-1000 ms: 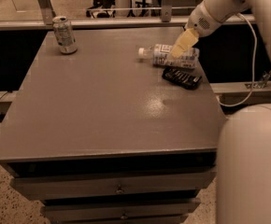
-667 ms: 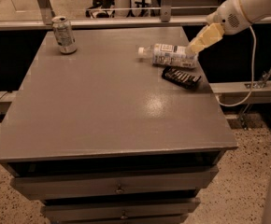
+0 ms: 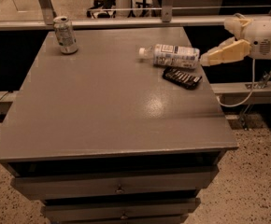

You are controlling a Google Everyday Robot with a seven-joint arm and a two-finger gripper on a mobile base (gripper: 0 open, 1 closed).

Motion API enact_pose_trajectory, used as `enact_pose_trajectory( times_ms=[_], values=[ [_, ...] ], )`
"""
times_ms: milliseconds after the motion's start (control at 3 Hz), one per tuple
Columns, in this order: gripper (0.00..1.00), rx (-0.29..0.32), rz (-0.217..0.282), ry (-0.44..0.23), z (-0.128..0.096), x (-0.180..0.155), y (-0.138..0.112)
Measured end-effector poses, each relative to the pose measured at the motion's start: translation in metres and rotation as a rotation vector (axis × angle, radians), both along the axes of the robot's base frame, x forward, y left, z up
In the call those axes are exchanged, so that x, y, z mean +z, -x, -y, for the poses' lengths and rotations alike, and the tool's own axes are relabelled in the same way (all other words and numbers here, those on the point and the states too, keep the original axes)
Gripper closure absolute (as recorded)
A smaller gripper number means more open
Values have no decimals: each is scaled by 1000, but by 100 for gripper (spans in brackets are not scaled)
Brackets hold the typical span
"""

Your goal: Move blue plastic bottle near rxbar chocolate

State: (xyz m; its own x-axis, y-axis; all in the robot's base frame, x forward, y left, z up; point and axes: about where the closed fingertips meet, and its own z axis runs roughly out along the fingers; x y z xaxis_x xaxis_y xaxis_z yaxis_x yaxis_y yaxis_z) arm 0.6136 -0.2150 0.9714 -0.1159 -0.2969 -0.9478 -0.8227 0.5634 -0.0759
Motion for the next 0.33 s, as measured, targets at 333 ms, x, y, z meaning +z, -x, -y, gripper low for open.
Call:
enact_pose_trajectory(
  times_ms=[333],
  values=[
    [0, -21, -8, -4, 15, 0, 9]
  ],
)
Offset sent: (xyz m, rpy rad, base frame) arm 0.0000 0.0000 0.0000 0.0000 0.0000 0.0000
